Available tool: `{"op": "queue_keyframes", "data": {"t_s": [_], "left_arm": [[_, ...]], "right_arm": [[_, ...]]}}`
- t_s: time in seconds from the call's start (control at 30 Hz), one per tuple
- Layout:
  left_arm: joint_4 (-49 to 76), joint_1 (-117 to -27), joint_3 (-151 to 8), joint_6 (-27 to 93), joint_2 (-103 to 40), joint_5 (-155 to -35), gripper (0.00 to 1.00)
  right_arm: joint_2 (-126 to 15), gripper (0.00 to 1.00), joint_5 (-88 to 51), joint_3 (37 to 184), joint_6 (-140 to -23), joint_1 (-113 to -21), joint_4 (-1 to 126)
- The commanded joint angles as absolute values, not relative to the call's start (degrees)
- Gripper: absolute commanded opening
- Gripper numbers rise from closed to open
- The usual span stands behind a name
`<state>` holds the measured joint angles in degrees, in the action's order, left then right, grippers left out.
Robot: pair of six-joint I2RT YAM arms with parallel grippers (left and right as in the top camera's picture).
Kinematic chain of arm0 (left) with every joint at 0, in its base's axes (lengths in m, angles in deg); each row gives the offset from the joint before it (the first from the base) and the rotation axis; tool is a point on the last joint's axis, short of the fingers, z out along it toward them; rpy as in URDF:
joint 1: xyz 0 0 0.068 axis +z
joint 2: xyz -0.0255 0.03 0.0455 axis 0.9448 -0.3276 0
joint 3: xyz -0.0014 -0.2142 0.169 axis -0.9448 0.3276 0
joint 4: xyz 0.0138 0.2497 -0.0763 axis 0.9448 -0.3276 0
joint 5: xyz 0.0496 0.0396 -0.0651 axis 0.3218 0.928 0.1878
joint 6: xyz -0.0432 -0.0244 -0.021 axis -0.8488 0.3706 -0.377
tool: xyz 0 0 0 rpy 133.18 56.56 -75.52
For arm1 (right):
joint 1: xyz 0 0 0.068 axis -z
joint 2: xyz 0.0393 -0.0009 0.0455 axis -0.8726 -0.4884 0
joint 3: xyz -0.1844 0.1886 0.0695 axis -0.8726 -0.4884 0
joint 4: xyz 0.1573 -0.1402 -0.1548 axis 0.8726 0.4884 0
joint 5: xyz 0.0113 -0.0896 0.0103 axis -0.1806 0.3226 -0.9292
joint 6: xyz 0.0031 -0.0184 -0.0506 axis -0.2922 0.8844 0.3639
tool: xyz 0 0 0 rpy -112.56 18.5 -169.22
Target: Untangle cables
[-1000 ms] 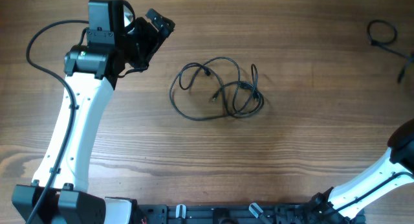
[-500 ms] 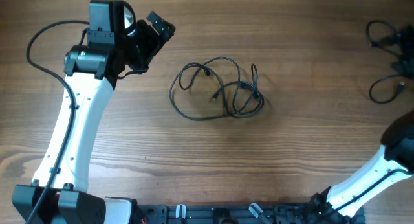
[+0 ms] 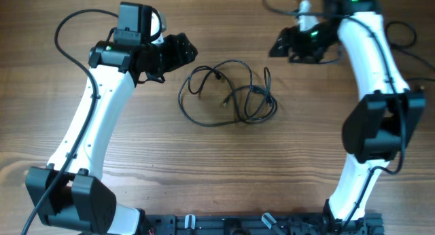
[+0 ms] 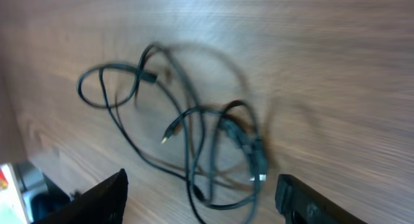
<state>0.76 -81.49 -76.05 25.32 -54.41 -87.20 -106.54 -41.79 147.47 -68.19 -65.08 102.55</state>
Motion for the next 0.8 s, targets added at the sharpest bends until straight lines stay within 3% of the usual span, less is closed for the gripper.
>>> {"op": "queue_keyframes", "data": {"t_s": [0.0,0.1,0.13,0.17,0.23,0.4,0.5,0.77], "left_arm": [[-0.16,-81.64,-75.76,26.44,-55.92,-87.52,0.79],[-0.46,-81.64,-75.76,26.44,-56.0,-87.52,0.78],[-0.48,-81.64,-75.76,26.44,-56.0,-87.52,0.76],[-0.48,-81.64,-75.76,26.42,-56.0,-87.52,0.75],[-0.44,-81.64,-75.76,26.42,-56.0,-87.5,0.74],[-0.46,-81.64,-75.76,26.44,-56.0,-87.52,0.71],[-0.51,-81.64,-75.76,26.44,-56.0,-87.52,0.69],[-0.48,-81.64,-75.76,26.5,-56.0,-90.19,0.7]], "right_arm": [[-106.08,0.65,-34.82,143.41,-73.7,-69.91,101.37],[-106.1,0.56,-26.16,139.76,-80.1,-72.55,99.77],[-106.1,0.44,-24.39,138.08,-81.24,-73.34,98.99],[-106.1,0.17,-24.59,137.38,-81.26,-73.6,98.53],[-106.08,0.05,-26.27,137.16,-80.91,-74.85,97.85],[-104.33,0.04,-38.49,139.23,-73.52,-77.67,96.65],[-95.65,0.04,-47.82,140.76,-69.26,-78.32,95.18],[-79.61,0.04,-53.15,140.76,-72.87,-78.32,89.81]]}}
